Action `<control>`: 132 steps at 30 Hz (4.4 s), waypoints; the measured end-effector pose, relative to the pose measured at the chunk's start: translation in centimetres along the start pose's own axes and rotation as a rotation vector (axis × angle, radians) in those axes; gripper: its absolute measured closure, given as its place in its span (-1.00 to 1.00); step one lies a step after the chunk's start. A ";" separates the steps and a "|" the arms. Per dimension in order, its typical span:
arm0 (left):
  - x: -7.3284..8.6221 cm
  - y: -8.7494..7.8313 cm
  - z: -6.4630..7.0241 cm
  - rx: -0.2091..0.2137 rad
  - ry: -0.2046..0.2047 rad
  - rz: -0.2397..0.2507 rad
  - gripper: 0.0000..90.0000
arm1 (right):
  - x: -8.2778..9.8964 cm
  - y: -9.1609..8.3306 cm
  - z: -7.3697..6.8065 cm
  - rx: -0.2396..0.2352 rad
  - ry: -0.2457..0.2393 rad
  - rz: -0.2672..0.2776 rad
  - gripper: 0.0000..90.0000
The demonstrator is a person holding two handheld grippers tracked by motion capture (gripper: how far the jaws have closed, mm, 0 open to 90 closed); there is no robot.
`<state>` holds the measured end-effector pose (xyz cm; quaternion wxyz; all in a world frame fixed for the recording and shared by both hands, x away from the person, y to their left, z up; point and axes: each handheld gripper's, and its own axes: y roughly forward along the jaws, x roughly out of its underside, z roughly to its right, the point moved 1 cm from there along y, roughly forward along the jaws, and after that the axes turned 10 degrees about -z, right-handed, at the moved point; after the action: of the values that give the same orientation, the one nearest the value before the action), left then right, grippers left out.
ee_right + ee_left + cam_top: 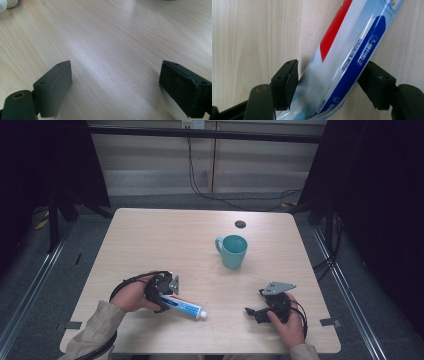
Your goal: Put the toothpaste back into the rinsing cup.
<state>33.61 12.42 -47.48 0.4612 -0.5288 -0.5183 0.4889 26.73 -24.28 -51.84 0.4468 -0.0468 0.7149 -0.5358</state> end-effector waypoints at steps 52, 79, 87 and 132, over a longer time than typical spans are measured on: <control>-0.3 -1.0 0.2 0.135 -0.133 0.074 0.61 | 0.0 0.0 0.0 -0.002 0.001 -0.002 -0.76; -0.9 -3.0 -1.3 0.149 -0.218 0.092 0.63 | -0.8 -0.1 0.0 -0.003 -0.032 -0.049 -0.72; -1.1 -3.1 -1.3 0.137 -0.220 0.095 0.63 | -2.3 -1.0 0.1 -0.009 -0.064 -0.058 -0.72; -5.0 -5.0 -2.0 0.114 -0.169 0.113 0.62 | -11.8 -3.9 -2.0 -0.032 -0.377 -0.167 -0.60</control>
<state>35.19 7.61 -42.10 0.4170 -0.4870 -0.4961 0.5855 30.79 -18.06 -41.64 0.5260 -0.2126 0.6206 -0.5412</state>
